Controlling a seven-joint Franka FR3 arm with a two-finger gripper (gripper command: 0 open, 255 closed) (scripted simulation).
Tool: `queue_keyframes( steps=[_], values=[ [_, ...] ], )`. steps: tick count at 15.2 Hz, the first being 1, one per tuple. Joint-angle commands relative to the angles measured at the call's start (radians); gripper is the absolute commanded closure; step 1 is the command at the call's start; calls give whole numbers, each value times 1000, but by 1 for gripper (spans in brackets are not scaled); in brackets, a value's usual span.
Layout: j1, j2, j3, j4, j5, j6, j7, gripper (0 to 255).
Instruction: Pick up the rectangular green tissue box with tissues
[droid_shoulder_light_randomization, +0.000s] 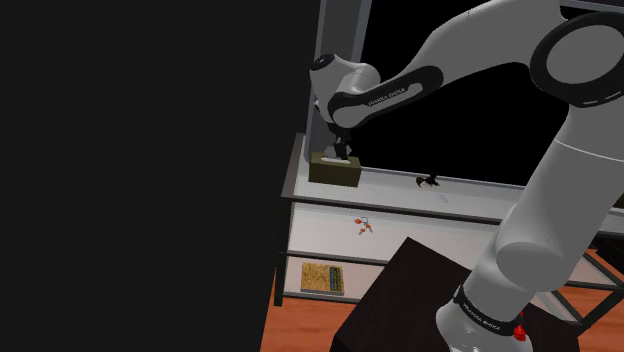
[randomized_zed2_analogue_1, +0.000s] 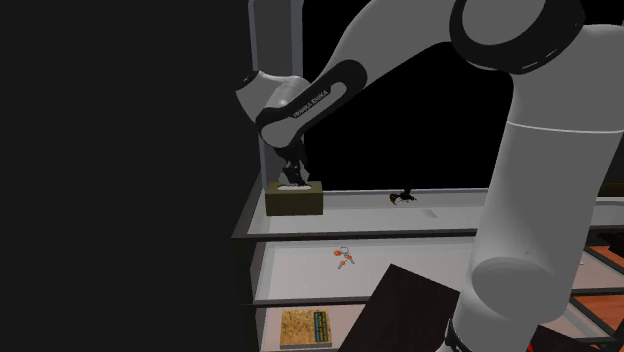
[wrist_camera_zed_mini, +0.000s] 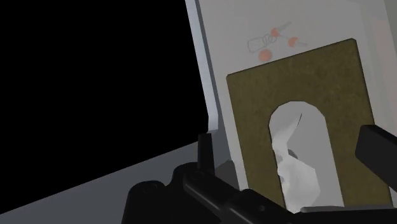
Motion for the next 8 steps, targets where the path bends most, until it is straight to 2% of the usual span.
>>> queue_keyframes(
  steps=[1, 2, 8],
  values=[
    [0, 6, 0, -5, -3, 9, 7, 0],
    [0, 5, 0, -6, -3, 9, 7, 255],
    [0, 4, 0, -6, -3, 9, 6, 255]
  ],
)
